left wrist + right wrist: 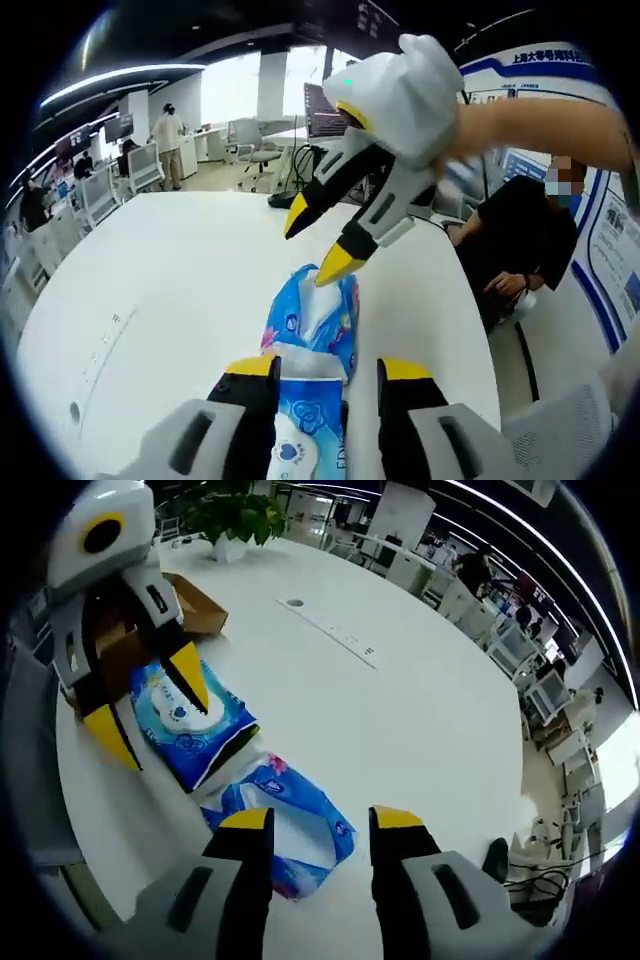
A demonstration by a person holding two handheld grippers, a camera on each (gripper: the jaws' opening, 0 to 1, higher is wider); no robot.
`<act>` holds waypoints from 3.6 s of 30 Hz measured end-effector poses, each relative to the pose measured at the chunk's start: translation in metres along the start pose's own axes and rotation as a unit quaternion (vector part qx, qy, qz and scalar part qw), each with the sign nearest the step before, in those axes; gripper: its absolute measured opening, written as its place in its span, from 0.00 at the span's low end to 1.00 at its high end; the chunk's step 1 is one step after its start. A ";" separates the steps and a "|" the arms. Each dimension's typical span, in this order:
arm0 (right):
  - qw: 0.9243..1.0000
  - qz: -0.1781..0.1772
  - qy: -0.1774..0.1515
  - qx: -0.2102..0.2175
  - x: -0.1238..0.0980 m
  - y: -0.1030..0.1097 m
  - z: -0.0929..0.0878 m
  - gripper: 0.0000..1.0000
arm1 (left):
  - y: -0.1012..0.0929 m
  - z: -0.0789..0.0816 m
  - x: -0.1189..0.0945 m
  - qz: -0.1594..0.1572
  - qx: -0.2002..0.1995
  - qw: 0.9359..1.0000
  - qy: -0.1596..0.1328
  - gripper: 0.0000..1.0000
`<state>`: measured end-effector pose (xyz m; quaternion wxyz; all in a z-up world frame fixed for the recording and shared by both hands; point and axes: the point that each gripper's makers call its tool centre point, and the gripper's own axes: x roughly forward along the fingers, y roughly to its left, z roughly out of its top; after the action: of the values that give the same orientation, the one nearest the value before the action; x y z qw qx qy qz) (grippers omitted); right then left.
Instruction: Operate the shoe box by opening the lid, removing the specified soft item, and placing it in the target area until the item is outside and the box remains undamaged.
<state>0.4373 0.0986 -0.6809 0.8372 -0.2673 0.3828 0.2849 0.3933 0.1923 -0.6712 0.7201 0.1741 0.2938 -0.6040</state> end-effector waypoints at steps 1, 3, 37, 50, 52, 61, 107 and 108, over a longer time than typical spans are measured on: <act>1.000 0.000 -0.001 -0.002 -0.002 0.001 0.001 0.38 | 0.001 -0.002 -0.006 0.003 -0.003 1.000 0.000 0.44; 1.000 0.003 -0.003 -0.005 -0.007 0.005 0.003 0.39 | 0.003 -0.006 -0.018 0.010 -0.007 1.000 0.001 0.47; 0.992 0.064 -0.095 -0.046 -0.058 0.106 0.096 0.81 | 0.020 -0.076 -0.221 0.146 -0.082 0.982 -0.082 0.90; 0.985 0.105 -0.121 -0.056 -0.059 0.143 0.132 0.87 | 0.013 -0.103 -0.271 0.179 -0.102 0.972 -0.112 1.00; 0.985 0.111 -0.121 -0.061 -0.057 0.148 0.136 0.87 | 0.013 -0.107 -0.277 0.184 -0.107 0.971 -0.113 1.00; 0.979 0.139 -0.129 -0.079 -0.049 0.174 0.155 0.87 | 0.007 -0.129 -0.305 0.204 -0.112 0.965 -0.123 1.00; 0.885 0.347 -0.028 -0.310 0.046 0.348 0.145 0.56 | -0.026 -0.235 -0.383 0.290 -0.156 0.938 -0.110 1.00; 0.884 0.347 -0.025 -0.313 0.049 0.350 0.144 0.55 | -0.027 -0.236 -0.384 0.292 -0.158 0.936 -0.113 1.00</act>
<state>0.2962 0.4511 -0.7189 0.5664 -0.3582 0.3212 0.6691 0.2794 0.6245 -0.6057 0.9114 0.0665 0.2384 -0.3287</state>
